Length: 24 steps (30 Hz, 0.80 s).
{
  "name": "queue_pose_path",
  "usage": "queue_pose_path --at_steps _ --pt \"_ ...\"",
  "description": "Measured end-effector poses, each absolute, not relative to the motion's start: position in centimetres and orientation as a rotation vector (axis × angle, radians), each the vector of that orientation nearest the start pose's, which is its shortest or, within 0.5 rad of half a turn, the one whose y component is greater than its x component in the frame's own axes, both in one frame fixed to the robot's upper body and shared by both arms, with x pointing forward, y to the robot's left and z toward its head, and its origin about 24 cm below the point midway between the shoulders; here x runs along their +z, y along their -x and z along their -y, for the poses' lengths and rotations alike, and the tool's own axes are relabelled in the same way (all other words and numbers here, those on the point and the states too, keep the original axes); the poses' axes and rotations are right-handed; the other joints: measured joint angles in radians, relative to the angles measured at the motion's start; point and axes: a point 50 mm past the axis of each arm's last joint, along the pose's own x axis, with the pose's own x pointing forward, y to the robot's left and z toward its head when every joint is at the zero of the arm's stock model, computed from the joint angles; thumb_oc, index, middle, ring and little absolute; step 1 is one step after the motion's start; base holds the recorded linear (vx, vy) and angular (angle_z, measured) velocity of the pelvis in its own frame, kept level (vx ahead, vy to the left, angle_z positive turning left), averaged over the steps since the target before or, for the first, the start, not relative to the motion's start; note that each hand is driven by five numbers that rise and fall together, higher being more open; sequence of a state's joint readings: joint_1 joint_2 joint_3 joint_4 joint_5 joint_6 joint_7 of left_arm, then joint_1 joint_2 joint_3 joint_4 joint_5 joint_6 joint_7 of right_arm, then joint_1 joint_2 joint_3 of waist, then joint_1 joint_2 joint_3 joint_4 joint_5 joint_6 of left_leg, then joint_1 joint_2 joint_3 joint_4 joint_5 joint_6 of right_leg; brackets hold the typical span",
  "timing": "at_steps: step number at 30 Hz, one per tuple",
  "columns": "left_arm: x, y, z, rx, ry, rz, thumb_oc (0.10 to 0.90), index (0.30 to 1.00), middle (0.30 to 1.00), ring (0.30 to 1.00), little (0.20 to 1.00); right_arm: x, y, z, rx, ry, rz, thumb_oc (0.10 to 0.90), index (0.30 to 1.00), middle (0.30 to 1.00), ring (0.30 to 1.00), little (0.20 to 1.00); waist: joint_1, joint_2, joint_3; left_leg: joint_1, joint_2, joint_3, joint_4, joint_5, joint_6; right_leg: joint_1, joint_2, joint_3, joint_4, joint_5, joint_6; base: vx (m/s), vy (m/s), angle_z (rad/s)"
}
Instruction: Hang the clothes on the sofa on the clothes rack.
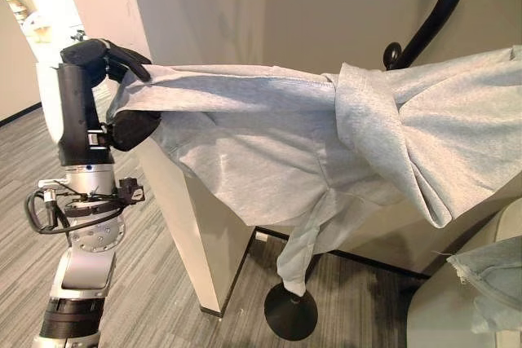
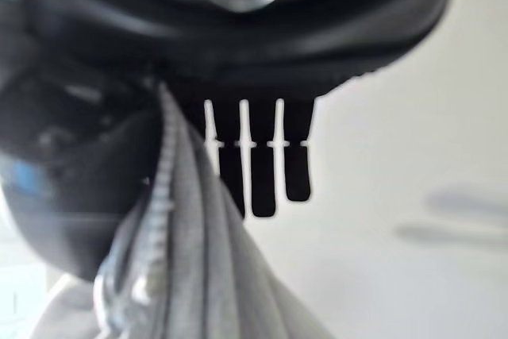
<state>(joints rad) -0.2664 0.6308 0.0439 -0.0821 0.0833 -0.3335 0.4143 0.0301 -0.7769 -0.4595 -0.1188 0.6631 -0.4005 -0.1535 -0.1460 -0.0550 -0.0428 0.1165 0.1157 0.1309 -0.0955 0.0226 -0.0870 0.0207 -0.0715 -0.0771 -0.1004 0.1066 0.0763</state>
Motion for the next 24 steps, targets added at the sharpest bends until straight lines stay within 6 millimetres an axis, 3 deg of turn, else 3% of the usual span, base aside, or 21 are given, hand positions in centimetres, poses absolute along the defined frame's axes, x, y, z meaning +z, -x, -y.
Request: queue_pose_path --at_steps 4,10,12,14,15,16,17,18,19,20,24 --pt "21.1 -29.2 -22.9 0.235 -0.701 0.812 0.400 0.300 0.300 0.300 0.300 20.0 -21.5 34.6 -0.374 0.076 0.626 0.400 0.300 0.300 0.300 0.300 0.007 -0.016 -0.011 -0.020 -0.005 0.027 0.000 0.004 -0.005 -0.008 -0.014 0.001 0.000 0.001 0.002 0.02 -0.047 0.21" --pt "22.0 -31.3 -22.3 0.207 -0.777 0.780 0.400 0.300 0.300 0.300 0.300 20.2 -22.1 34.3 -0.327 0.098 0.583 0.400 0.300 0.300 0.300 0.300 0.008 -0.011 -0.012 -0.068 -0.018 0.056 -0.001 0.005 -0.008 -0.045 -0.038 0.001 -0.001 -0.003 0.036 0.03 -0.059 0.14" --pt "22.1 -32.1 -22.2 0.215 -0.791 0.764 0.400 0.300 0.300 0.300 0.300 20.6 -23.4 35.0 -0.318 0.134 0.545 0.400 0.300 0.300 0.300 0.300 0.022 -0.003 -0.013 -0.086 0.003 0.083 -0.001 0.008 -0.011 -0.075 -0.022 -0.002 0.049 -0.012 0.043 0.02 -0.070 -0.09" --pt "22.5 -33.2 -21.8 0.213 -0.818 0.743 0.400 0.300 0.300 0.300 0.300 21.4 -24.7 35.9 -0.328 0.181 0.506 0.400 0.300 0.300 0.300 0.300 0.014 -0.027 -0.022 -0.112 -0.008 0.083 0.005 0.009 -0.045 -0.134 -0.036 -0.001 0.107 -0.030 0.035 0.02 -0.053 0.23" --pt "23.1 -33.3 -21.9 0.226 -0.828 0.748 0.400 0.300 0.300 0.300 0.300 21.8 -25.0 35.7 -0.328 0.164 0.526 0.400 0.300 0.300 0.300 0.300 0.010 -0.056 -0.013 -0.151 -0.019 0.074 0.111 -0.006 -0.026 -0.143 -0.060 0.014 0.089 -0.033 0.037 0.04 -0.073 0.06" --pt "23.2 -33.3 -22.2 0.246 -0.828 0.746 0.400 0.300 0.300 0.300 0.300 22.3 -25.3 35.4 -0.313 0.159 0.541 0.400 0.300 0.300 0.300 0.300 0.017 -0.044 -0.014 -0.169 -0.020 0.072 0.214 -0.052 0.002 -0.148 -0.051 0.032 0.059 -0.048 0.064 0.05 -0.075 -0.38" --pt "23.4 -33.4 -22.3 0.256 -0.825 0.743 0.400 0.300 0.300 0.300 0.300 23.4 -25.5 35.5 -0.302 0.183 0.556 0.400 0.300 0.300 0.300 0.300 0.036 0.032 -0.012 -0.122 0.043 0.080 0.150 -0.088 0.006 -0.153 0.007 0.011 0.057 -0.049 0.070 0.05 -0.069 -0.41" --pt "23.7 -33.4 -22.5 0.261 -0.833 0.739 0.400 0.300 0.300 0.300 0.300 23.2 -25.7 35.4 -0.297 0.163 0.557 0.400 0.300 0.300 0.300 0.300 0.033 0.027 -0.004 -0.098 0.047 0.108 0.087 -0.039 -0.009 -0.166 0.006 -0.002 0.128 -0.051 0.057 0.05 -0.080 -0.19" --pt "23.6 -33.4 -22.6 0.259 -0.841 0.725 0.400 0.300 0.300 0.300 0.300 23.0 -26.0 35.2 -0.284 0.162 0.540 0.400 0.300 0.300 0.300 0.300 0.023 0.016 -0.004 -0.077 0.036 0.108 0.044 -0.037 -0.013 -0.173 0.003 -0.007 0.202 -0.068 0.047 0.04 -0.071 0.10" --pt "23.5 -33.5 -22.8 0.259 -0.849 0.715 0.400 0.300 0.300 0.300 0.300 23.1 -26.4 34.9 -0.268 0.162 0.539 0.400 0.300 0.300 0.300 0.300 0.015 -0.009 -0.006 -0.065 0.020 0.107 0.022 -0.033 -0.020 -0.164 -0.003 -0.001 0.198 -0.085 0.005 0.04 -0.072 0.09" --pt "23.4 -33.8 -23.1 0.288 -0.838 0.707 0.400 0.300 0.300 0.300 0.300 22.9 -27.9 35.2 -0.277 0.133 0.507 0.400 0.300 0.300 0.300 0.300 0.024 -0.002 -0.001 -0.065 0.055 0.108 0.001 -0.029 -0.024 -0.105 0.041 -0.004 0.078 -0.066 0.010 0.03 -0.055 -0.08"
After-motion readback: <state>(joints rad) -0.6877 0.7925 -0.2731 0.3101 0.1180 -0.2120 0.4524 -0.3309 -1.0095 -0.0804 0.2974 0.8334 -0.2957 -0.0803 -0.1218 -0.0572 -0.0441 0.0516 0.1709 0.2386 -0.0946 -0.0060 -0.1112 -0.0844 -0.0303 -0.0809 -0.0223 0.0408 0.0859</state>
